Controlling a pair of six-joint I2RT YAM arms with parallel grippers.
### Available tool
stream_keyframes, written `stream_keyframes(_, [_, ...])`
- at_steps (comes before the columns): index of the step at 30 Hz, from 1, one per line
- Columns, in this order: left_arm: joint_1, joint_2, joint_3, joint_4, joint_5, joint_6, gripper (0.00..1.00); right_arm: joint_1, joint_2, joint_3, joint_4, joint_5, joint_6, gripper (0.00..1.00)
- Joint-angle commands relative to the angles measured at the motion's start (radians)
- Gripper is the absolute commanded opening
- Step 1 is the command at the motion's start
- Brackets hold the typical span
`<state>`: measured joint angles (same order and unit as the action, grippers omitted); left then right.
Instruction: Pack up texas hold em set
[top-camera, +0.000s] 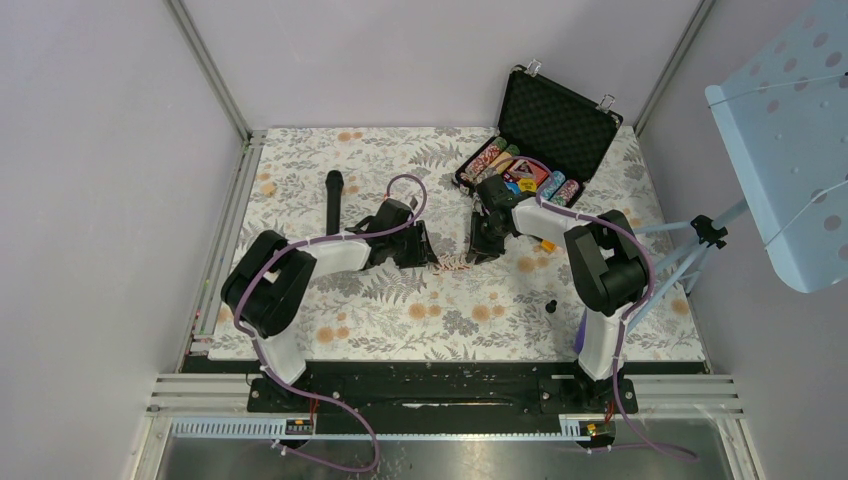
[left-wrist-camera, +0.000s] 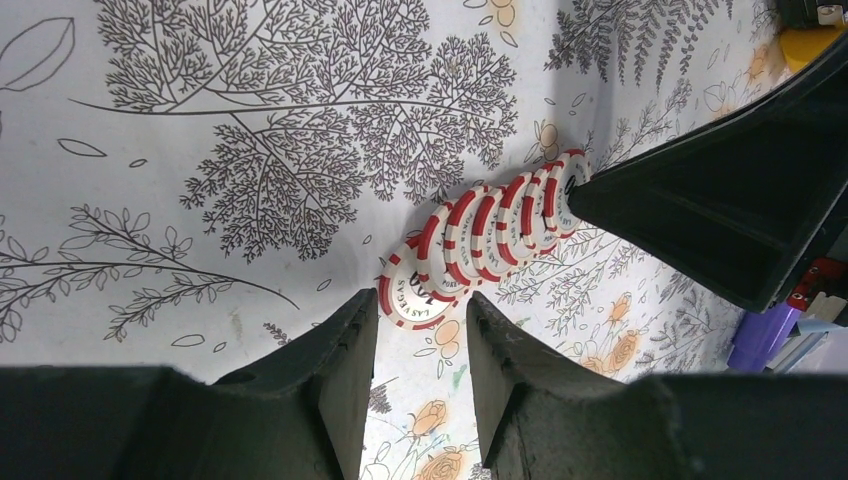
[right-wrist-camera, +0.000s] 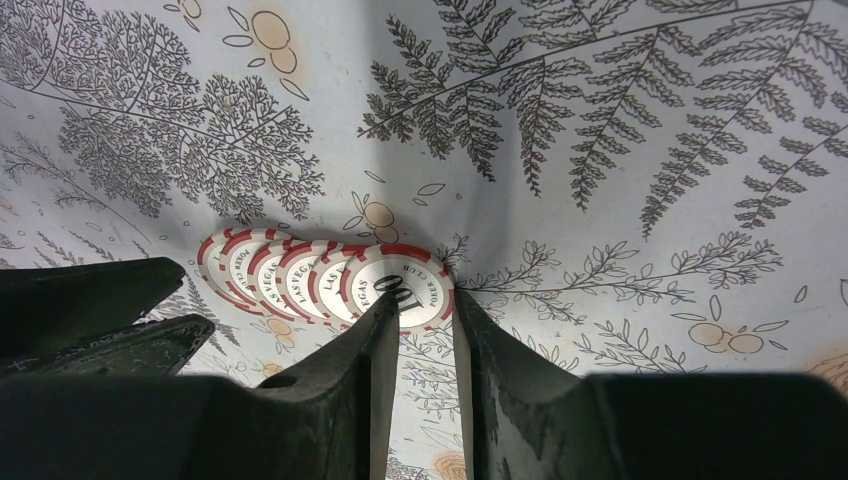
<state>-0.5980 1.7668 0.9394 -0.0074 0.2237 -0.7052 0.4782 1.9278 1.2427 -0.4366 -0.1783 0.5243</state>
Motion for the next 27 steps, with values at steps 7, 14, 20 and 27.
stream_keyframes(7, [-0.009, 0.022, -0.007, 0.062, 0.042, -0.033, 0.38, 0.017, 0.031, 0.023, -0.028, -0.009, 0.001, 0.33])
stream_keyframes(14, [-0.013, 0.046, -0.012, 0.09, 0.062, -0.05, 0.38, 0.019, 0.029, 0.027, -0.041, -0.003, -0.004, 0.33])
stream_keyframes(20, [-0.014, 0.048, -0.015, 0.092, 0.062, -0.049, 0.38, 0.022, 0.03, 0.03, -0.04, -0.005, -0.002, 0.33])
stream_keyframes(27, [-0.016, 0.036, -0.021, 0.092, 0.065, -0.047, 0.38, 0.028, 0.034, 0.034, -0.04, -0.001, 0.002, 0.33])
